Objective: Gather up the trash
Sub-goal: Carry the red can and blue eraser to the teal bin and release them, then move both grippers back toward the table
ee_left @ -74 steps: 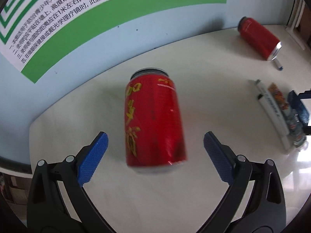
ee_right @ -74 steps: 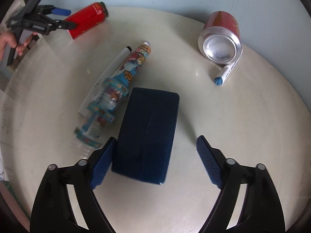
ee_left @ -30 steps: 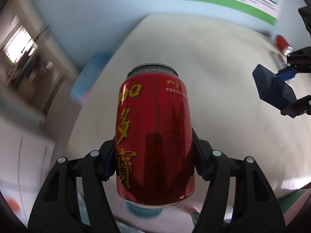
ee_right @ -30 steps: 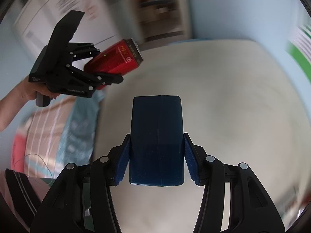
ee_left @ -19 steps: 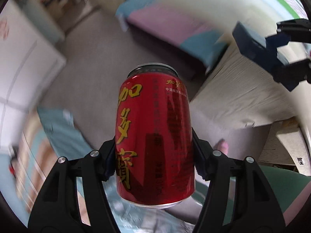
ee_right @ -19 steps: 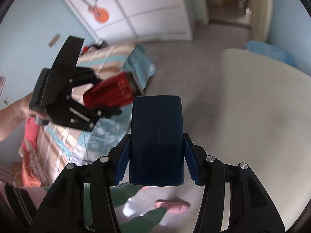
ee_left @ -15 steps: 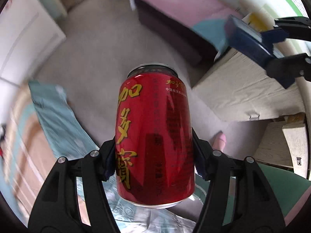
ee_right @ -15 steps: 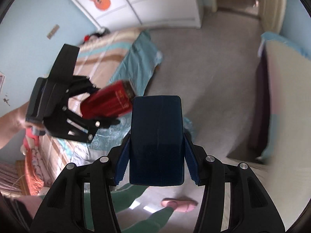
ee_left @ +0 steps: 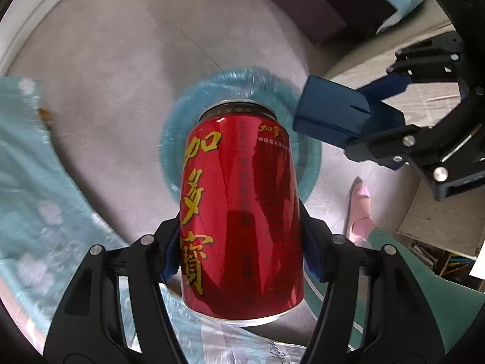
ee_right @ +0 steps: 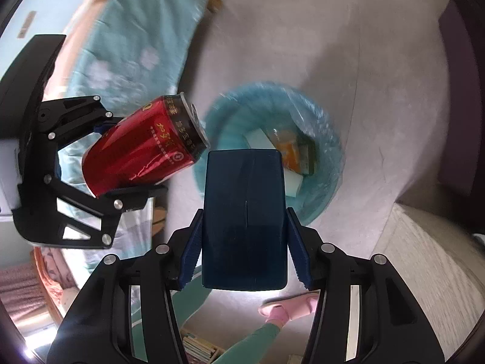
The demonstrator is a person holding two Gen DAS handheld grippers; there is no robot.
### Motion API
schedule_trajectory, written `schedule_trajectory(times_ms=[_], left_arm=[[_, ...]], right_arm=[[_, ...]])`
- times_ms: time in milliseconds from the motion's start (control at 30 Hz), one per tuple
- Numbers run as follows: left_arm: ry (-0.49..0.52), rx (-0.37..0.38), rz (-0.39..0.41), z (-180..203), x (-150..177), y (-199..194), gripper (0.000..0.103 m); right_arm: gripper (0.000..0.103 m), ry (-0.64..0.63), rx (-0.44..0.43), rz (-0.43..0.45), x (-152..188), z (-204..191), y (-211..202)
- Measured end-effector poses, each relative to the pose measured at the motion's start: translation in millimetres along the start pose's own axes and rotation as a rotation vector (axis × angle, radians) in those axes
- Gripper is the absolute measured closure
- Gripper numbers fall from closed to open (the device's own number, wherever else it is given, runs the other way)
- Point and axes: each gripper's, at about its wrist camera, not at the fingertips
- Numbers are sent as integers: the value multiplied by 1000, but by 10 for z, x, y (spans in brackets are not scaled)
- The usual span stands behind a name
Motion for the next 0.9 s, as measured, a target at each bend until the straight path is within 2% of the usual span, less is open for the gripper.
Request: schedule_trajectory(times_ms=[100,133,233,333,433,600,800,900], left_arm=[[25,-22,-10,1,-41,312,41],[28,-34,-22,45,-61,380,37],[30,-63,-44,133,-31,490,33],[14,-59,-5,131,-42,348,23],[-9,-50,14,94,-40,140,23],[-19,-57,29,154,117,-423,23],[14,-99,51,405,439,-1428,23],[40,-93,76,601,528,-1914,20]], right_arm=[[48,44,-8,-31,-29,147,305],[42,54,-3,-38,-24,182,372],[34,67,23,-39,-16,204,385],[34,66,26,-16,58,187,195],[34,44,38,4,124,106,-94],[34,22,29,50,269,-102,-676],[33,-21,18,160,472,-610,-1727],[29,-26,26,231,643,-835,-2296]])
Point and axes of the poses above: each gripper's, at about its wrist camera, not at the fingertips, and y roughly the way its jaws point, z to its right, x to its underside, and after that the axes turned 11 degrees about -y, right-handed
